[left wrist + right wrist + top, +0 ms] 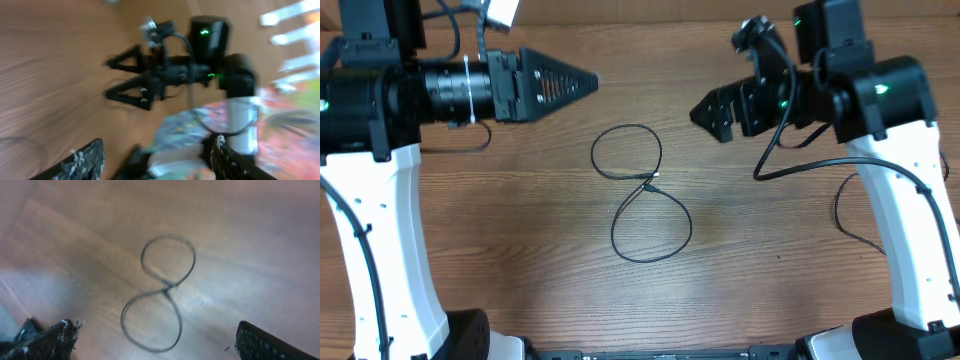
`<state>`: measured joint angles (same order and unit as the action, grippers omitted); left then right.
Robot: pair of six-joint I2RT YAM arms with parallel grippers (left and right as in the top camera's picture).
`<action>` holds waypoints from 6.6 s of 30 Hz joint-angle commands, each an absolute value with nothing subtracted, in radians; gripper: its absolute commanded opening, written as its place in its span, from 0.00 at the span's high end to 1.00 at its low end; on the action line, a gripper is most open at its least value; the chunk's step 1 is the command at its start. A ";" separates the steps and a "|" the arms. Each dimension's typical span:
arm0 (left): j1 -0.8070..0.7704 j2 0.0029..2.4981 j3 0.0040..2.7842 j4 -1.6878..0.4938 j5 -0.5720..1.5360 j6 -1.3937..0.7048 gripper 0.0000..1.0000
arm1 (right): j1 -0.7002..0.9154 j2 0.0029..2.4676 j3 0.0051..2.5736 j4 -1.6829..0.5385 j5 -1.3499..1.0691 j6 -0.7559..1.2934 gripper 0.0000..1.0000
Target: Untangle cables
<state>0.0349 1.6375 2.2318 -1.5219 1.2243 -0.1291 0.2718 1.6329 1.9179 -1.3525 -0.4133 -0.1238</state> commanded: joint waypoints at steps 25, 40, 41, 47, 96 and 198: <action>0.039 1.312 2.243 -1.689 0.321 -0.316 0.29 | 0.597 1.633 1.254 -0.741 -0.219 0.855 0.00; 0.039 1.313 2.173 -1.689 -0.049 -0.391 0.32 | 0.718 1.651 1.195 -0.559 -0.053 0.962 0.11; 0.039 1.313 2.166 -1.689 -0.074 -0.401 0.32 | 0.719 1.661 1.195 -0.559 -0.053 0.962 0.12; 0.039 1.314 2.135 -1.689 -0.153 -0.431 0.32 | 0.719 1.746 1.195 -0.559 -0.068 0.974 0.11; 0.039 1.320 2.131 -1.689 0.079 -0.423 0.29 | 0.385 1.879 1.812 -0.696 -0.293 0.358 0.96; 0.039 1.320 2.131 -1.686 0.393 -0.419 0.28 | -0.673 1.880 1.276 -0.961 -0.200 0.546 0.49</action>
